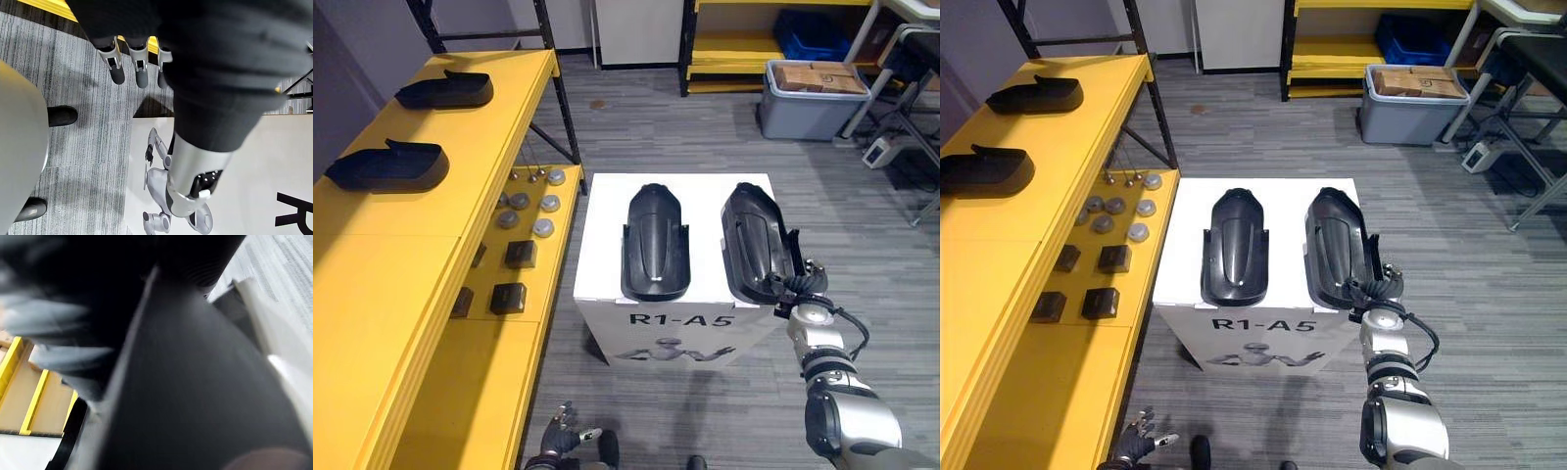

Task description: Walk over and take plastic housings, then place them on the shelf

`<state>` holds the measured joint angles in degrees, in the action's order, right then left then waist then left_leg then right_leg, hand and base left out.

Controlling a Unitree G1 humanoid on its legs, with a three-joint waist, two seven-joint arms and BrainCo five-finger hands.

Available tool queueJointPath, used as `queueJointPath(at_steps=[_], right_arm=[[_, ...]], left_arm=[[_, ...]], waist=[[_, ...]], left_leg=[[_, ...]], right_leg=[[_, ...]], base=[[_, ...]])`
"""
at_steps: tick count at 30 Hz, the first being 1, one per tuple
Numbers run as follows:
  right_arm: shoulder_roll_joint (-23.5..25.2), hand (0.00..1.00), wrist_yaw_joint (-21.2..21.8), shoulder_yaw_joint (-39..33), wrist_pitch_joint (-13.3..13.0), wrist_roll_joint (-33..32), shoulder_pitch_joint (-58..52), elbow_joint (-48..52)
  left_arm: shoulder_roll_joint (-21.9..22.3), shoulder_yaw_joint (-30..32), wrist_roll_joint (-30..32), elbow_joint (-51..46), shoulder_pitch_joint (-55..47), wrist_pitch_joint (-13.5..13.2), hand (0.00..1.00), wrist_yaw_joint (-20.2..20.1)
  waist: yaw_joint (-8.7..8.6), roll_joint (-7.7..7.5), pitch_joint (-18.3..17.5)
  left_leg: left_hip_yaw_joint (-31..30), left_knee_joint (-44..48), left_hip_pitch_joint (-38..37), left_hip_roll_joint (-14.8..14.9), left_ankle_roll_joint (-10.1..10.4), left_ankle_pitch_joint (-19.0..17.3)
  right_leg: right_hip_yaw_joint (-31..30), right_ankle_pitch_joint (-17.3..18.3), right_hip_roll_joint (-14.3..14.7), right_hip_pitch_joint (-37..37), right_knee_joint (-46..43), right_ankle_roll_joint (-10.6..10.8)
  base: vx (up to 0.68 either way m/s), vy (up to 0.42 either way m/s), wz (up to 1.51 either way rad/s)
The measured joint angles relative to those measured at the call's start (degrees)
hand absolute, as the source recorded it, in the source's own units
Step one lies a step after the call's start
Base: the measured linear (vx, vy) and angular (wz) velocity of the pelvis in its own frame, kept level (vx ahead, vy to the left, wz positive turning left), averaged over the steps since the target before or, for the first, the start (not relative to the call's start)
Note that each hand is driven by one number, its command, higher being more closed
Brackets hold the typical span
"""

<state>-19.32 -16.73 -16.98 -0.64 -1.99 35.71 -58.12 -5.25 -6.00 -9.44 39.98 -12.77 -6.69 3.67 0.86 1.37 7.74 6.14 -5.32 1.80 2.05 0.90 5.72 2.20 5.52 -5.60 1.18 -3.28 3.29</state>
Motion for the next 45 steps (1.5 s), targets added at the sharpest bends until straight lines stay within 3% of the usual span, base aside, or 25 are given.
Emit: queueJointPath(at_steps=[8, 14, 19, 23, 27, 28, 32, 37, 42, 45], right_arm=[[-1.43, 1.00, 0.00, 0.04, 0.00, -2.26, -0.22, -0.76], [1.90, 1.00, -0.34, -1.33, 1.96, 0.85, -10.65, 17.79], [4.10, 1.00, -2.03, -4.93, 2.16, 4.64, -17.23, 32.48], [4.18, 1.00, -3.40, -5.56, 1.72, 4.64, -21.16, 41.99], [6.09, 1.00, -3.32, -5.46, -0.41, 5.17, -24.16, 51.11], [7.44, 1.00, -3.04, -4.94, -1.90, 6.00, -25.27, 54.23], [9.46, 1.00, -2.23, -1.41, -3.60, 7.18, -26.93, 59.36], [11.43, 1.00, 0.30, 7.67, -4.57, 16.82, -27.36, 64.27], [13.13, 1.00, 1.16, 13.16, -4.48, 25.52, -27.36, 64.33], [13.28, 1.00, 1.16, 15.16, -4.43, 27.17, -27.35, 64.33]], left_arm=[[0.06, -0.05, -0.01, 1.29, 1.56, 0.13, 0.00, 0.61], [0.47, 0.15, 0.01, -1.94, 1.02, 0.64, 0.00, 0.79], [0.76, 1.24, 0.03, -9.08, -0.56, 0.61, 0.00, 0.63], [1.40, 2.52, 0.02, -15.17, -1.67, 0.52, 0.00, 0.62], [2.30, 3.66, -0.55, -24.15, -2.30, 0.24, 0.00, 0.56], [3.08, 4.77, -0.67, -28.52, -2.27, -0.32, 0.00, 0.73], [3.04, 4.95, -1.88, -37.87, -0.99, -2.00, 0.00, 0.80], [3.06, 0.35, -5.16, -47.75, 4.23, -4.39, 0.00, 1.02], [3.68, -6.49, -9.00, -50.32, 7.80, -4.79, 0.00, 0.96], [4.06, -9.84, -9.93, -50.22, 9.88, -4.78, 0.00, 0.94]], waist=[[-0.14, -0.07, 0.78], [-0.30, -0.14, 0.82], [-1.66, -0.13, 0.81], [-2.26, -0.05, 0.64], [-2.66, -0.04, 0.25], [-2.71, -0.05, -0.18], [-2.76, -0.03, -1.55], [-2.63, 0.00, -2.65], [-2.57, 0.14, -3.22], [-2.63, 0.30, -3.43]], left_leg=[[0.48, 0.02, -0.97, 0.43, 0.40, -0.27], [0.43, 0.26, -0.99, 0.63, 0.61, -0.42], [-0.05, 0.29, -1.27, 0.46, 0.59, -0.40], [-0.08, 0.23, -1.22, 0.63, 0.57, -0.32], [-0.12, 0.08, -1.01, 0.71, 0.59, -0.09], [-0.15, 0.13, -1.01, 0.71, 0.60, -0.04], [-0.52, 0.29, -0.96, 0.56, 0.52, 0.09], [-1.36, 0.30, -0.97, 0.41, 0.39, 0.42], [-1.58, 0.27, -1.32, 0.37, 0.43, 0.68], [-1.63, 0.15, -1.36, 0.39, 0.41, 0.91]], right_leg=[[-0.17, 0.00, 0.40, 1.12, 0.80, 0.01], [-0.25, -0.01, 0.58, 1.37, 0.86, 0.01], [-0.12, -0.09, 0.42, 1.91, 0.66, 0.11], [-0.33, -0.17, 0.46, 1.18, 0.28, 0.23], [-0.36, -0.19, 0.58, 0.77, -0.10, 0.28], [-0.33, -0.20, 0.58, 0.78, -0.13, 0.30], [-0.07, -0.22, 0.49, 0.93, -0.13, 0.32], [0.47, -0.23, 0.39, 1.44, -0.19, 0.36], [0.61, -0.21, 0.39, 1.78, -0.39, 0.40], [0.61, -0.20, 0.42, 1.70, -0.67, 0.41]], base=[[0.01, -0.010, -0.03], [0.01, -0.004, 0.01], [-0.02, 0.003, 0.03], [-0.06, 0.004, -0.03], [-0.05, 0.003, -0.01], [0.00, 0.000, 0.00], [0.00, 0.001, 0.04], [-0.01, 0.000, 0.08], [-0.03, 0.001, 0.03], [-0.04, 0.000, 0.01]])
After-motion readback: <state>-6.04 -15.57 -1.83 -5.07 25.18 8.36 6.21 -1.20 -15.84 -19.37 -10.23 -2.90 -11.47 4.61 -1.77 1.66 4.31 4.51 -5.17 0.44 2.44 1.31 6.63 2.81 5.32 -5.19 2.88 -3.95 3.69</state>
